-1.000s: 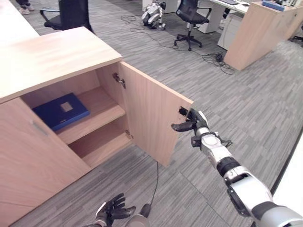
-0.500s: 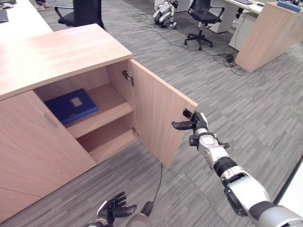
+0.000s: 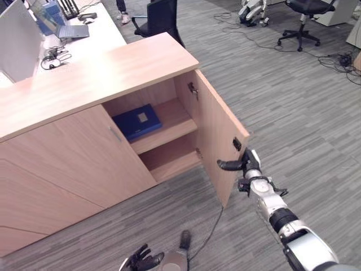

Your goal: Put the empty folder in the office cabinet

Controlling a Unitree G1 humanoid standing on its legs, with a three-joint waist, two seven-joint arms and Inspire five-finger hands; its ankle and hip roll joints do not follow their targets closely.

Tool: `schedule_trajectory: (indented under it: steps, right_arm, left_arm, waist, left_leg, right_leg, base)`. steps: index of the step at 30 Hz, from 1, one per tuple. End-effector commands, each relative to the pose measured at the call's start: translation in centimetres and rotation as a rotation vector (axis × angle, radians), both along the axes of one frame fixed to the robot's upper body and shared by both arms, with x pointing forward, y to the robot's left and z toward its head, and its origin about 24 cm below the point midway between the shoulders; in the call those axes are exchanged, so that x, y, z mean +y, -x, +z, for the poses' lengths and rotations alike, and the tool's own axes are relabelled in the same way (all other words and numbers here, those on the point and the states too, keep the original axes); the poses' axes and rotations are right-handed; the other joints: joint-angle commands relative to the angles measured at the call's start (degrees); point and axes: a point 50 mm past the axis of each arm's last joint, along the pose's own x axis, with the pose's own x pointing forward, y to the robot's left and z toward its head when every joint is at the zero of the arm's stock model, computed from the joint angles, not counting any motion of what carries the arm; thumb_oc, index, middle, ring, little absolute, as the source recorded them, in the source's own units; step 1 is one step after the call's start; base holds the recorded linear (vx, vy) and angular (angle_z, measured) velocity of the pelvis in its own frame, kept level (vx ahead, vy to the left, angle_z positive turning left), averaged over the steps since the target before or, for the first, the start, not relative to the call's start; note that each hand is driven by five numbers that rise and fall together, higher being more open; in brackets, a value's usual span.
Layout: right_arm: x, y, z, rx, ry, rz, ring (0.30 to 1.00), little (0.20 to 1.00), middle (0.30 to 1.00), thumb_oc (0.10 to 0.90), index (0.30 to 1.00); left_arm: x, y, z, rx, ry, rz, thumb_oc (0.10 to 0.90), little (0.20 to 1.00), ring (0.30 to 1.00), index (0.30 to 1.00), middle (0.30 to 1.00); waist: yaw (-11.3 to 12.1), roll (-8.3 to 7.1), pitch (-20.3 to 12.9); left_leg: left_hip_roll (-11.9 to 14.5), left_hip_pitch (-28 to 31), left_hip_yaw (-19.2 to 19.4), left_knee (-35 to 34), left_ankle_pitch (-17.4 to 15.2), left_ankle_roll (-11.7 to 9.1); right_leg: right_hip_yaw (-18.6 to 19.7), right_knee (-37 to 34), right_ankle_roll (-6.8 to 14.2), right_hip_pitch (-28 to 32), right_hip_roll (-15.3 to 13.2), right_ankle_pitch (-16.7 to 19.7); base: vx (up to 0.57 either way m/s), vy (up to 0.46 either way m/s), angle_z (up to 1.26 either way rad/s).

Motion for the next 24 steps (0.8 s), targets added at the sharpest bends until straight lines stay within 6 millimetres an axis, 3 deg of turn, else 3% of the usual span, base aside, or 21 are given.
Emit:
schedule_trajectory:
  steps: [1,3,4,5,7,9,10,12,13,15,16,17,18,19,20,21,24]
  right_arm:
    - [6.6,-2.4,5.9,-0.245,-0.088,0.247,0.9,0.9,0.9,0.8,0.9]
    - [6.0,-1.9,5.3,-0.235,-0.088,0.234,0.9,0.9,0.9,0.8,0.9]
    - [5.6,-1.4,4.7,-0.218,-0.083,0.233,0.9,0.9,0.9,0.8,0.9]
    - [5.6,-1.4,4.7,-0.218,-0.083,0.233,0.9,0.9,0.9,0.8,0.9]
    - [7.4,-0.8,4.7,-0.222,-0.135,0.275,0.9,0.9,0.9,0.8,0.9]
    - [9.3,-0.5,5.0,-0.226,-0.175,0.329,0.9,0.9,0.9,0.8,0.9]
    - [10.3,-0.4,5.3,-0.237,-0.187,0.36,0.9,0.9,0.9,0.8,0.9]
    - [11.5,-0.2,5.8,-0.252,-0.2,0.403,0.9,0.9,0.9,0.8,0.9]
    - [12.3,0.1,6.1,-0.264,-0.214,0.43,0.9,0.9,0.9,0.8,0.9]
    - [14.8,0.7,7.0,-0.292,-0.248,0.506,0.9,0.9,0.9,0.8,0.9]
    - [14.8,0.7,7.0,-0.293,-0.248,0.506,0.9,0.9,0.9,0.8,0.9]
    - [16.0,0.8,7.9,-0.319,-0.263,0.553,0.9,0.9,0.9,0.8,0.9]
    - [17.3,1.1,9.2,-0.363,-0.273,0.613,0.9,0.9,0.9,0.8,0.9]
    - [19.5,1.9,12.3,-0.476,-0.271,0.757,0.9,0.9,0.9,0.8,0.9]
    - [19.5,1.8,12.3,-0.476,-0.271,0.757,0.9,0.9,0.9,0.8,0.9]
    - [20.4,2.7,14.3,-0.539,-0.312,0.852,0.9,0.9,0.9,0.8,0.9]
    - [20.6,3.4,14.4,-0.525,-0.36,0.921,0.9,0.9,0.9,0.8,0.9]
  left_arm:
    - [1.2,-2.6,1.4,-0.106,-0.052,-0.09,0.8,0.9,0.9,0.9,0.9]
    - [1.3,-2.5,1.3,-0.095,-0.054,-0.103,0.8,0.9,0.9,0.9,0.9]
    - [1.0,-2.8,1.4,-0.092,-0.069,-0.17,0.8,0.9,0.9,0.9,0.9]
    - [1.0,-2.8,1.4,-0.092,-0.069,-0.17,0.8,0.9,0.9,0.9,0.9]
    - [1.5,-3.6,1.8,-0.098,-0.114,-0.227,0.8,0.9,0.9,0.9,0.9]
    - [1.7,-4.2,2.1,-0.116,-0.136,-0.256,0.8,0.9,0.9,0.9,0.9]
    - [1.8,-4.3,2.2,-0.121,-0.144,-0.264,0.8,0.9,0.9,0.9,0.9]
    - [2.2,-4.4,2.4,-0.128,-0.16,-0.262,0.8,0.9,0.9,0.9,0.9]
    - [2.7,-4.7,2.7,-0.136,-0.172,-0.253,0.8,0.9,0.9,0.9,0.9]
    - [2.6,-5.3,2.9,-0.155,-0.177,-0.248,0.8,0.9,0.9,0.9,0.9]
    - [2.6,-5.3,2.9,-0.155,-0.178,-0.248,0.8,0.9,0.9,0.9,0.9]
    - [2.5,-5.6,2.9,-0.16,-0.179,-0.258,0.8,0.9,0.9,0.9,0.9]
    - [2.4,-5.9,3.0,-0.17,-0.182,-0.266,0.8,0.9,0.9,0.9,0.9]
    - [2.3,-6.1,2.9,-0.166,-0.187,-0.288,0.8,0.9,0.9,0.9,0.9]
    - [2.3,-6.1,2.9,-0.166,-0.187,-0.288,0.8,0.9,0.9,0.9,0.9]
    - [2.5,-6.2,2.8,-0.148,-0.201,-0.312,0.8,0.9,0.9,0.9,0.9]
    - [2.2,-6.2,2.6,-0.149,-0.196,-0.324,0.8,0.9,0.9,0.9,0.9]
  waist:
    - [1.44,-1.39,-1.77]
    - [0.6,-1.67,-2.16]
    - [-0.18,-2.07,-3.04]
    - [-0.22,-2.1,-3.05]
    - [0.6,-3.47,-2.73]
    - [0.63,-3.91,-2.21]
    - [0.66,-3.77,-2.06]
    - [0.84,-3.56,-1.91]
    - [0.75,-3.43,-1.75]
    - [1.25,-2.65,-1.47]
    - [1.25,-2.65,-1.48]
    - [1.5,-2.56,-1.4]
    - [1.79,-2.57,-1.25]
    - [2.39,-3.36,-1.08]
    - [2.36,-3.32,-1.05]
    - [2.43,-4.22,-0.97]
    - [2.14,-4.87,-0.88]
  left_leg:
    - [4.58,7.84,-1.03,-2.7,-2.34,-0.21]
    - [5.04,8.18,-0.1,-3.44,-1.99,-0.14]
    - [3.7,8.75,1.15,-5.48,-2.88,0.73]
    - [3.66,8.74,1.11,-5.49,-2.87,0.75]
    - [-1.31,9.99,-0.34,-6.22,-6.03,4.27]
    - [-3.91,11.0,-0.81,-7.37,-6.9,6.0]
    - [-4.92,11.44,-1.04,-7.53,-7.4,6.87]
    - [-5.45,11.66,-1.65,-7.52,-7.58,7.41]
    - [-5.79,11.6,-2.96,-7.52,-7.46,7.9]
    - [-7.37,10.4,-8.47,-7.17,-5.98,8.93]
    - [-7.34,10.39,-8.47,-7.16,-6.01,8.91]
    - [-8.16,10.02,-10.77,-6.75,-5.88,9.08]
    - [-8.8,9.64,-12.77,-6.25,-5.93,8.95]
    - [-10.4,9.39,-16.78,-5.2,-6.24,8.43]
    - [-10.36,9.42,-16.83,-5.19,-6.25,8.41]
    - [-11.8,9.83,-19.75,-4.76,-6.53,8.22]
    - [-13.14,10.41,-22.5,-4.26,-6.94,7.9]
  right_leg:
    - [3.97,5.12,4.97,-3.61,-4.61,-1.41]
    - [2.35,6.32,5.35,-3.6,-5.6,-1.41]
    - [0.19,8.33,6.48,-3.48,-7.51,-0.54]
    - [0.16,8.36,6.51,-3.48,-7.56,-0.54]
    - [-1.25,17.76,9.24,-4.01,-14.24,2.07]
    - [-1.66,23.67,11.45,-4.74,-18.21,6.25]
    - [-1.61,26.38,12.18,-4.74,-19.91,8.22]
    - [-0.8,29.24,12.48,-5.34,-20.56,9.68]
    - [1.85,31.53,12.48,-6.75,-19.65,9.81]
    - [9.04,29.89,10.9,-10.48,-13.07,5.56]
    - [9.03,29.89,10.89,-10.49,-13.04,5.54]
    - [11.1,28.53,10.04,-11.3,-10.34,2.88]
    - [12.18,26.73,9.0,-11.81,-8.01,0.7]
    - [14.42,21.34,6.86,-13.05,-4.27,-1.29]
    - [14.37,21.24,6.84,-12.95,-4.2,-1.26]
    - [15.78,16.88,6.14,-14.08,-2.43,-0.49]
    - [16.2,13.2,6.3,-13.26,-2.15,0.45]
  base:
    - [-0.1,0.23,0.69]
    - [-0.1,0.277,0.95]
    - [-0.06,0.233,1.71]
    - [-0.05,0.489,1.77]
    - [-0.01,0.545,1.02]
    - [-0.02,0.396,0.93]
    - [-0.01,0.224,1.25]
    - [0.02,0.185,0.78]
    - [-0.01,0.286,0.56]
    - [-0.03,0.189,0.87]
    - [0.01,0.052,1.14]
    - [0.03,0.021,1.22]
    - [0.1,0.01,1.19]
    - [0.08,-0.013,0.96]
    - [0.14,-0.045,1.44]
    - [0.11,-0.038,1.49]
    - [0.08,-0.031,1.61]
